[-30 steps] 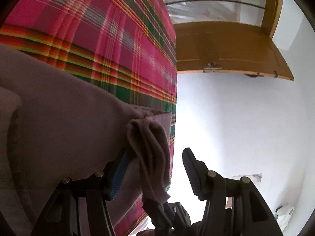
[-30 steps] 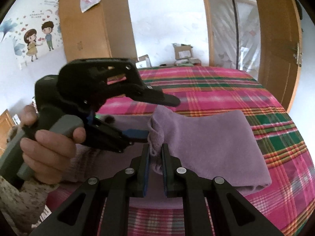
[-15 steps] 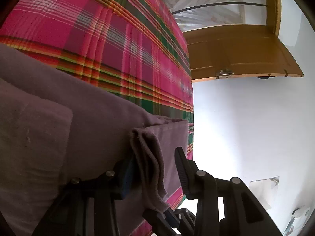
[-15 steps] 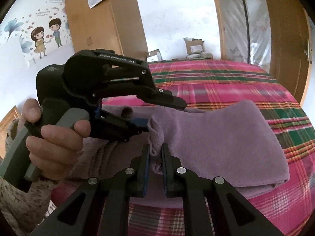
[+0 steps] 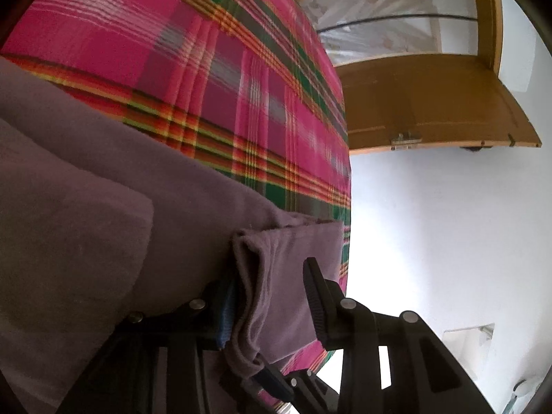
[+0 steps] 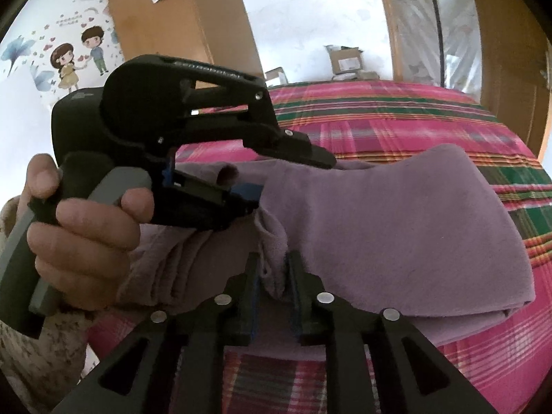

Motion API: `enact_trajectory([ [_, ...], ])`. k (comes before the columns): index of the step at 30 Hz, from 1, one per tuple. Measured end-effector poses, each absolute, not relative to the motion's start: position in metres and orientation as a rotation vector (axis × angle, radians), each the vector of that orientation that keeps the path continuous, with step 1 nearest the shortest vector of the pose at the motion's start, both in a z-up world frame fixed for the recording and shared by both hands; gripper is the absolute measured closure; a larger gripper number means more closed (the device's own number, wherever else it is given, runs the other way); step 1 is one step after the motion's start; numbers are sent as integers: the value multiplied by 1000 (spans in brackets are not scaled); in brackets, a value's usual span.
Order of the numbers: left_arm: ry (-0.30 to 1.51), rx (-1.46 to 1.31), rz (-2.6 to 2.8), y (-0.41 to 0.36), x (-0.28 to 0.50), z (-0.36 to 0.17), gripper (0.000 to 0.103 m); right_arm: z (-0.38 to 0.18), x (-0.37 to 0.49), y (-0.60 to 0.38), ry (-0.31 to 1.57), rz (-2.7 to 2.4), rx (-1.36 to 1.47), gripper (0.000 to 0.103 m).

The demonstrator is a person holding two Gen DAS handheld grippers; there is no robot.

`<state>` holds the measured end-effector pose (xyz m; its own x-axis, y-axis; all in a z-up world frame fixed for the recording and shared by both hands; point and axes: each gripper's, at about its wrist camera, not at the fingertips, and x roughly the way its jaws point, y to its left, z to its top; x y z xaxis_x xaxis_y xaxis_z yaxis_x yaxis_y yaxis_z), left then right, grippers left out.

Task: Fold clothes

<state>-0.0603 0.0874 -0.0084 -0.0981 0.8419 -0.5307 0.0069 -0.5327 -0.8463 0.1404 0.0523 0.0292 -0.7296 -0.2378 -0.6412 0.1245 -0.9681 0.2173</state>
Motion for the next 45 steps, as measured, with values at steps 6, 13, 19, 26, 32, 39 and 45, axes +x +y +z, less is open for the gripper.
enact_trajectory([
  [6, -986, -1527, 1748, 81, -59, 1, 67, 37, 152, 64, -279, -2708, 1020, 77],
  [13, -1014, -1458, 1860, 84, -59, 15, 67, 59, 173, 107, -391, -2819, 915, 73],
  [19, -977, -1382, 1905, 79, -49, 37, 67, 64, 173, 142, -336, -3070, 979, 73],
  [26, -842, -1384, 1830, 79, -32, 43, 66, 41, 171, 156, -319, -3112, 1135, 73],
  [32, -689, -1472, 1815, 88, -18, 31, 66, 32, 173, 157, -287, -3126, 1185, 73],
  [39, -663, -1535, 1855, 71, -13, 24, 67, 37, 181, 154, -289, -3137, 1177, 72],
  [45, -619, -1516, 1955, 36, 7, 31, 67, 45, 186, 141, -294, -3138, 1104, 72],
])
